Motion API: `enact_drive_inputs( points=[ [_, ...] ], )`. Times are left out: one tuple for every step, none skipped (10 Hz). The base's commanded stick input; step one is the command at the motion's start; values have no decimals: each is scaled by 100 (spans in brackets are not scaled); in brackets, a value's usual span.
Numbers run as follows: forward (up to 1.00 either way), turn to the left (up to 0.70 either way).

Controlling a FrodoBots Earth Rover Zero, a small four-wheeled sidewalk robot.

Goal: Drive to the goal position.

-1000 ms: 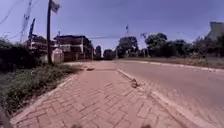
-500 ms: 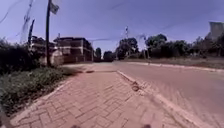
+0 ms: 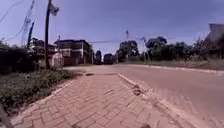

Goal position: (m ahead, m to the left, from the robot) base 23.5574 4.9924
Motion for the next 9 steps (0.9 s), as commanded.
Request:
enact_drive_inputs(
  points=[
    [30,0],
    [30,0],
    [30,0],
    [30,0],
    [30,0],
    [30,0],
    [30,0],
    [30,0],
    [30,0]
  ],
)
